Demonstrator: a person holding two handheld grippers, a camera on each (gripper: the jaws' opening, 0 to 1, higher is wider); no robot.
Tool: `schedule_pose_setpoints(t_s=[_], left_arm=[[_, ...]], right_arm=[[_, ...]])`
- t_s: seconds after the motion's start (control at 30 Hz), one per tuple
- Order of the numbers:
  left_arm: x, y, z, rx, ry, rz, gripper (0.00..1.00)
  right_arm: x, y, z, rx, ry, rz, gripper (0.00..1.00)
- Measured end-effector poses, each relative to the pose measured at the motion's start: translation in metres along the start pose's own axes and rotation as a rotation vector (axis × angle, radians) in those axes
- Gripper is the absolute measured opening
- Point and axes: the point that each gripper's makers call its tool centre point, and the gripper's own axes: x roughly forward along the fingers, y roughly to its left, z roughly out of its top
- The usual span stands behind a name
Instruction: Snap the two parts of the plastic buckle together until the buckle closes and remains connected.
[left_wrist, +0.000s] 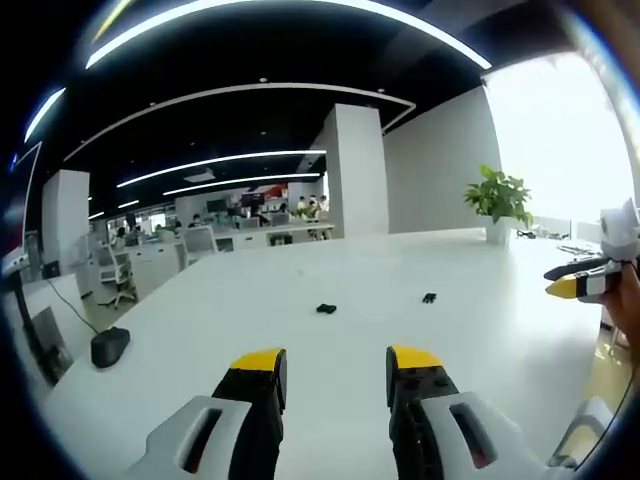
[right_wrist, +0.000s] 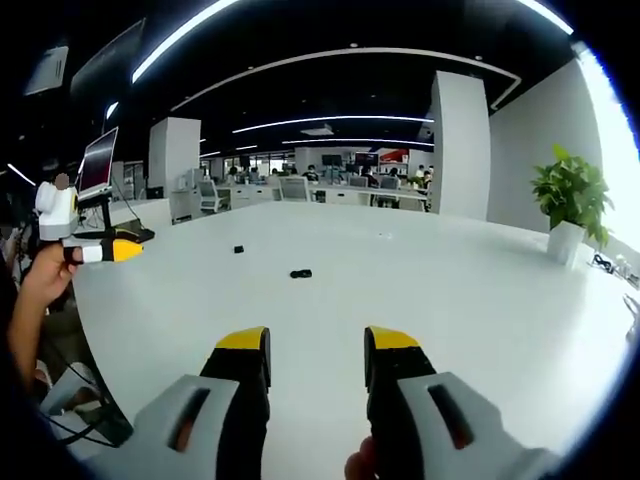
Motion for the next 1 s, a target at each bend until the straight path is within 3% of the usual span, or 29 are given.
schedule_pose_setpoints(t_s=[0.37, 0.73, 1.0], left_arm=[[0.004, -0.001, 0.003, 0.001, 0.010, -0.019, 0.40], [0.024, 0.004, 0.000, -0.020, 0.040, -0.040, 0.40], [0.039, 0.004, 0.005, -0.017, 0.055, -0.056, 0.40]], right_arm=[[0.009, 0.002, 0.002, -0.005, 0.024, 0.028, 0.37], [0.027, -0.004, 0.002, -0.008, 0.060, 0.046, 0.36], [0.034, -0.006, 0.013, -0.003, 0.054, 0.059, 0.36]])
